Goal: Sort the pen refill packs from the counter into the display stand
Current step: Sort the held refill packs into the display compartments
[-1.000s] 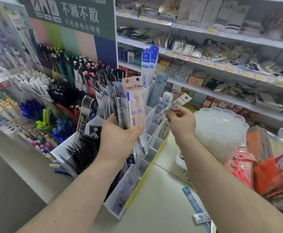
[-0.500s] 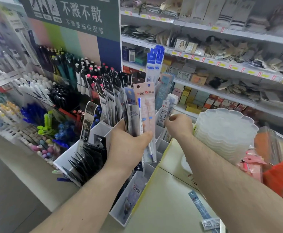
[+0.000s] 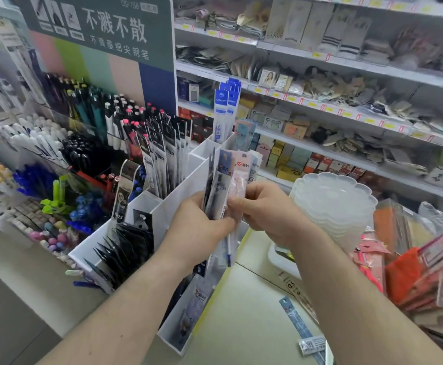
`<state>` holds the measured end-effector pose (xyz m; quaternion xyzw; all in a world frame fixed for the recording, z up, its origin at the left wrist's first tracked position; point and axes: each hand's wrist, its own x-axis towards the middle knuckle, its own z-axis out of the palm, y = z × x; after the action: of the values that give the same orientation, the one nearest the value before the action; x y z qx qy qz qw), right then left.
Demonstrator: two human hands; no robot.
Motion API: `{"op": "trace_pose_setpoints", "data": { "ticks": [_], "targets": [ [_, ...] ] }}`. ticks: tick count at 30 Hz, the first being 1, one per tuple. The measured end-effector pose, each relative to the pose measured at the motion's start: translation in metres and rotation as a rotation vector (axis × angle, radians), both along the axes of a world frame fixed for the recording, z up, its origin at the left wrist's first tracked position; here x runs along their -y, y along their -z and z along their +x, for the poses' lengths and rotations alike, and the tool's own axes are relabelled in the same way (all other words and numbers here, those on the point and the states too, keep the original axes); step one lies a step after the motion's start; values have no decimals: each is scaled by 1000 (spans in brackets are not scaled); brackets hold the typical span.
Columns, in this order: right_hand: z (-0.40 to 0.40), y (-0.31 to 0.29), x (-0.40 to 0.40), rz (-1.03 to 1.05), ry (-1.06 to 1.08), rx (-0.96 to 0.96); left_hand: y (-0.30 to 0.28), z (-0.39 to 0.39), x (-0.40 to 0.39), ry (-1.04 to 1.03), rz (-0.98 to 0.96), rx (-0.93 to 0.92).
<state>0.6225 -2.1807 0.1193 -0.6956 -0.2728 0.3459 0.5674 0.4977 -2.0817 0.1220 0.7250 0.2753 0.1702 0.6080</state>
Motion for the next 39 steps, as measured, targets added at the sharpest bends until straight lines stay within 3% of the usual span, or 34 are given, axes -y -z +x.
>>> {"op": "trace_pose_setpoints", "data": {
  "ticks": [8, 13, 19, 23, 28, 32, 39],
  "targets": [
    [-4, 2, -2, 17, 42, -115, 2, 0, -1, -151, -7, 55],
    [-5, -3, 1, -34, 37, -58, 3, 1, -5, -114, 23, 30],
    [36, -24, -6, 96, 474, 99, 1, 2, -7, -227, -49, 65],
    [60, -23, -24, 46, 636, 383, 1, 2, -9, -255, -73, 78],
    [65, -9, -52, -91, 560, 583, 1, 1, -10, -241, -100, 78],
    [65, -1, -65, -327, 394, 752, 1, -1, -8, -229, -80, 84],
    [72, 8, -81, -616, 298, 730, -2, -7, -2, -116, -153, 121]
  ]
}}
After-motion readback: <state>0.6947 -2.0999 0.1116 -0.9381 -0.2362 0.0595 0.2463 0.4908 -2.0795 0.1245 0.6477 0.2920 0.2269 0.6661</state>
